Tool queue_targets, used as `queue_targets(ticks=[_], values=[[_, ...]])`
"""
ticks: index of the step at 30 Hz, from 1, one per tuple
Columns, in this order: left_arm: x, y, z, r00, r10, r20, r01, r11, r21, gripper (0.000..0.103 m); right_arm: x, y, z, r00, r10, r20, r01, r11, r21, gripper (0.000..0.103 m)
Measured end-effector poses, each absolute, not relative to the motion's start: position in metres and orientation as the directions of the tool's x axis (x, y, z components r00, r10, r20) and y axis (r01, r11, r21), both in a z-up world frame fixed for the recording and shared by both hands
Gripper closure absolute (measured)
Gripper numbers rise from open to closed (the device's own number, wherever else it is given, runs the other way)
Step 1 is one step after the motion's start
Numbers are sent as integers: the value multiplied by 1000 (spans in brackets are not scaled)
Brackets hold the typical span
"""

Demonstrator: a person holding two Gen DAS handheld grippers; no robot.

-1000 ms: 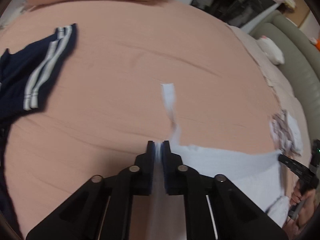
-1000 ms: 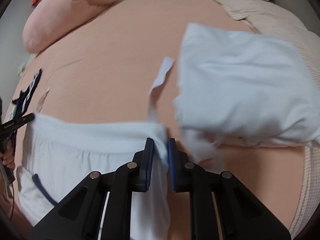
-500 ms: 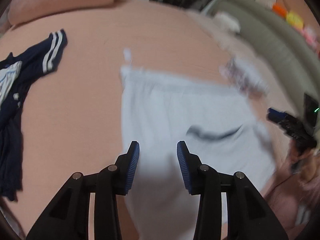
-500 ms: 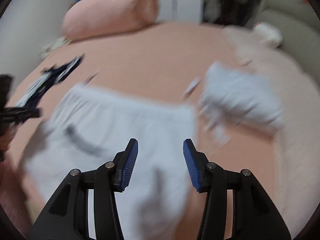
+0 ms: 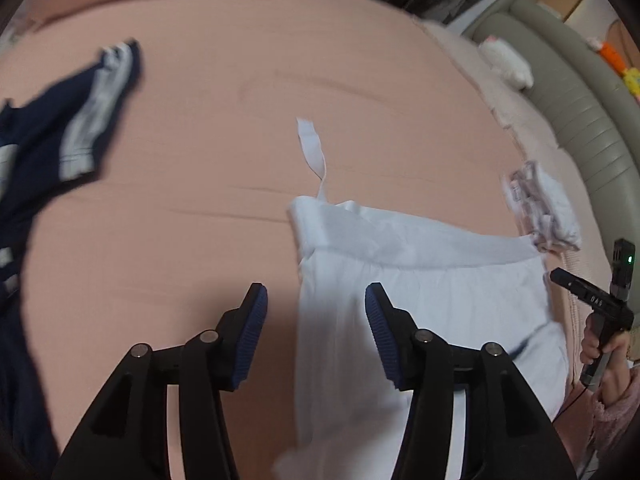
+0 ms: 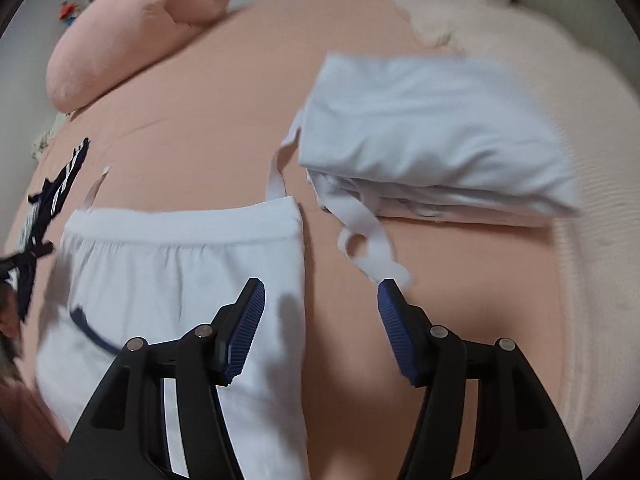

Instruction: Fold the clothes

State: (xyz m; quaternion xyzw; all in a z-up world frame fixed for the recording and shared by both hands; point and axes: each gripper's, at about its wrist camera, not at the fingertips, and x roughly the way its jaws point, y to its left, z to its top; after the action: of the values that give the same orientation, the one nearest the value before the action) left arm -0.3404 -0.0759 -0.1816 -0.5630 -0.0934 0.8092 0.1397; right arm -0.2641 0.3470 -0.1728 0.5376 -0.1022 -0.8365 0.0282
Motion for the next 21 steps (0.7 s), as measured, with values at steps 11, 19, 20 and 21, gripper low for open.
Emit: queue_targets(ticks=[11, 19, 20, 21], values=[[-317, -19, -132, -519, 196, -832, -290, -956, -44, 92, -293, 298, -155, -502, -231, -833, 139, -973, 186, 98], [-155, -22, -61, -650, 143, -746, -346, -930, 123, 92, -131, 279, -95, -615, -261, -744, 265, -957, 117, 98], [-143, -25, -63, -634, 139, -761, -346, -931, 118, 90, -112, 277, -98, -606, -263, -751, 260, -957, 126, 98], [-130, -31, -70, -606, 128, -785, -347, -931, 116, 89, -97, 274, -107, -584, -262, -768, 256, -958, 132, 98]])
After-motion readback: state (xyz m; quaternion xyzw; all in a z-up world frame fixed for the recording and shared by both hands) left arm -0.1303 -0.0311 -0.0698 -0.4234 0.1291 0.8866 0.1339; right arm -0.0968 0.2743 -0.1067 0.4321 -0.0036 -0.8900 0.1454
